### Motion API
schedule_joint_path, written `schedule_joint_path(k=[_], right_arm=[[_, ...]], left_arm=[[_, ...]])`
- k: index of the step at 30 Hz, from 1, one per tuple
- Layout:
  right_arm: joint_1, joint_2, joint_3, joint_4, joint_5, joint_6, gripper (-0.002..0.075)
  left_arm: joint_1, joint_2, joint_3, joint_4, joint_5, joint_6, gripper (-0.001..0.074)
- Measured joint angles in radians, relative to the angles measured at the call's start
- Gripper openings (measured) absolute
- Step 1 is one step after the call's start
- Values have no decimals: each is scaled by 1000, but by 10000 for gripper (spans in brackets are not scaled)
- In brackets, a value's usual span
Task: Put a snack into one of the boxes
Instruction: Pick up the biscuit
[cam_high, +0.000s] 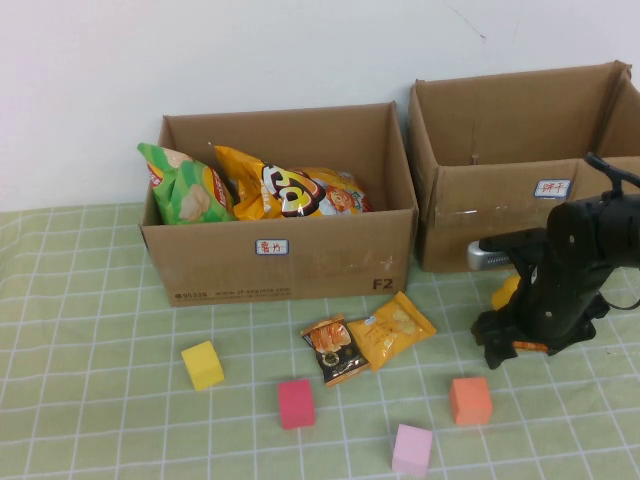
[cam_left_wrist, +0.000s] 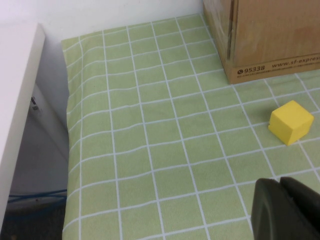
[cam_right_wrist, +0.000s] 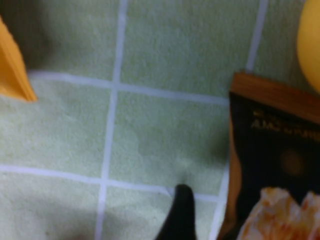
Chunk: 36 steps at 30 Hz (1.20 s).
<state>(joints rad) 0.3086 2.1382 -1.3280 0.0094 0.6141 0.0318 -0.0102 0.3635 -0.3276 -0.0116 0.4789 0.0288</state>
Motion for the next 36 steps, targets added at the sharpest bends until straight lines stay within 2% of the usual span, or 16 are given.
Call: schedule_joint_path(k=[8,11,19,27,36], right_arm=[[0,0,-2,-9,14,0,430],[0,0,-2,-9,21,0,392],[0,1,-66,-17,147,-4,384],[1,1,-202,-17,382,-32,384],[5,-12,-317,148,492,-140,384]], left_arm=[[0,0,0,0,0,0,-2],[0,0,0,0,0,0,-2],[0,0,0,0,0,0,-2],[0,0,0,0,0,0,-2],[0,0,0,0,0,0,-2]])
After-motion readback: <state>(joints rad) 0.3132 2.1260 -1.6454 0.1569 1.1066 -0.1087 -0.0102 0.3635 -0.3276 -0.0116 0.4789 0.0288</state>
